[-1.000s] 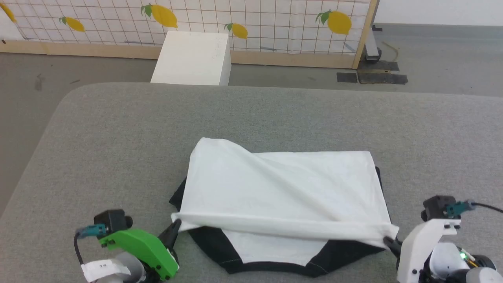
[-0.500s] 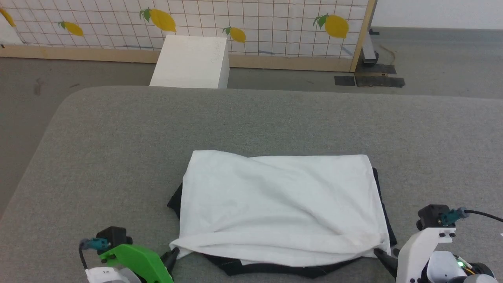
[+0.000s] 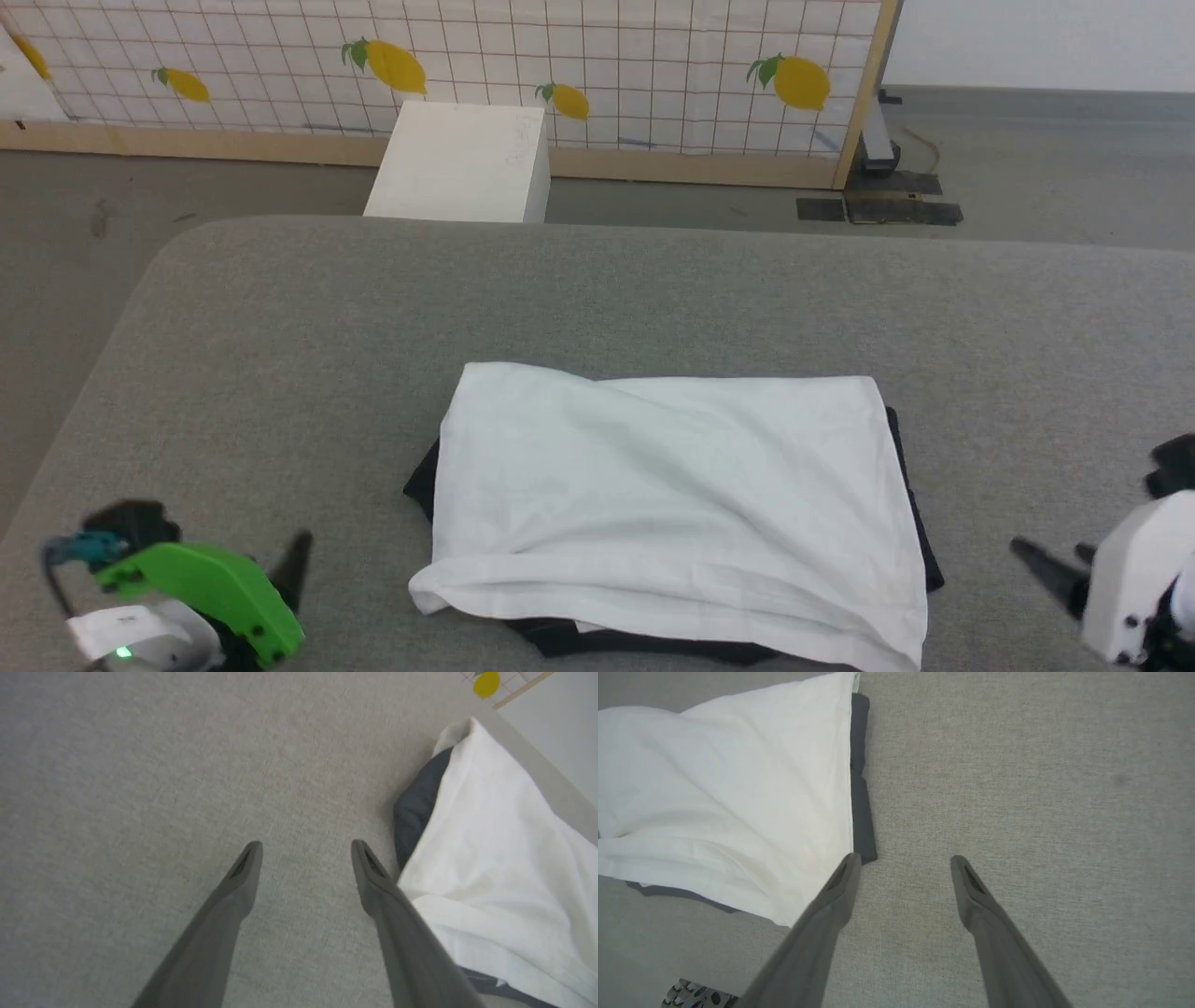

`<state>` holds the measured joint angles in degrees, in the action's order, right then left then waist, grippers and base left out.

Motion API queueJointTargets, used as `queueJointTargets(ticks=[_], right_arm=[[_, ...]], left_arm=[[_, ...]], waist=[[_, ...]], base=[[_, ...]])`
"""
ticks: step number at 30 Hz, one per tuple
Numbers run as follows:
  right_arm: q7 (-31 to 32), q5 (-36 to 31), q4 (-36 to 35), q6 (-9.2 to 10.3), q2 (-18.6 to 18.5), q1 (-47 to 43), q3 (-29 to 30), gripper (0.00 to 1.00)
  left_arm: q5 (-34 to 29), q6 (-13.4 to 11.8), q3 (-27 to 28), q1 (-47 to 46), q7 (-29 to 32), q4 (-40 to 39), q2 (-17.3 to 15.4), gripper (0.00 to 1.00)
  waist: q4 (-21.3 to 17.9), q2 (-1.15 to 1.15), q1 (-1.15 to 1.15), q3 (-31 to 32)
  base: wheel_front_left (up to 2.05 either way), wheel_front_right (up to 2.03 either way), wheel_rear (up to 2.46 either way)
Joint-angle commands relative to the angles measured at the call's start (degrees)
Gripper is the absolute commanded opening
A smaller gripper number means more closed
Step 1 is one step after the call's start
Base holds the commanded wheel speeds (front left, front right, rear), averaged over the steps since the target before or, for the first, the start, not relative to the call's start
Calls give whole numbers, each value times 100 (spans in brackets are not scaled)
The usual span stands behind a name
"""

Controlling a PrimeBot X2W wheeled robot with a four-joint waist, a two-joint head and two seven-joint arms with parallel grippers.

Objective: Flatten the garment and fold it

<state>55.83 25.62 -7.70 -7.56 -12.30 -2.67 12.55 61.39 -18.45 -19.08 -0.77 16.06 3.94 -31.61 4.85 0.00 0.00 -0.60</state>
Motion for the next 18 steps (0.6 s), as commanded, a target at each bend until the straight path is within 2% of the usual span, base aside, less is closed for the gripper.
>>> queueJointTargets(ticks=[1,6,8,12,15,18], right_arm=[[-2,9,-74,8,10,183,145,100],[-78,-29,81,8,90,660,393,100],[-88,-39,176,8,86,792,328,100],[11,-74,443,8,23,972,100,100],[135,-62,602,8,-57,1037,-131,100],[226,-46,716,8,-91,1104,-380,100]], left_arm=[[-111,64,144,-33,-307,-159,-48,100],[-502,583,512,-298,-1561,-432,-16,100],[-758,816,553,-448,-2090,-474,-1,100],[-1440,1068,629,-754,-2960,-414,48,100],[-2111,1254,787,-952,-3094,-513,187,100],[-2775,1536,1298,-1018,-3102,-877,629,100]], waist=[[26,0,0,-50],[103,0,0,-267],[145,0,0,-402],[231,0,0,-647],[294,0,0,-791],[320,0,0,-932]], base=[[0,0,0],[0,0,0],[0,0,0],[0,0,0],[0,0,0],[0,0,0]])
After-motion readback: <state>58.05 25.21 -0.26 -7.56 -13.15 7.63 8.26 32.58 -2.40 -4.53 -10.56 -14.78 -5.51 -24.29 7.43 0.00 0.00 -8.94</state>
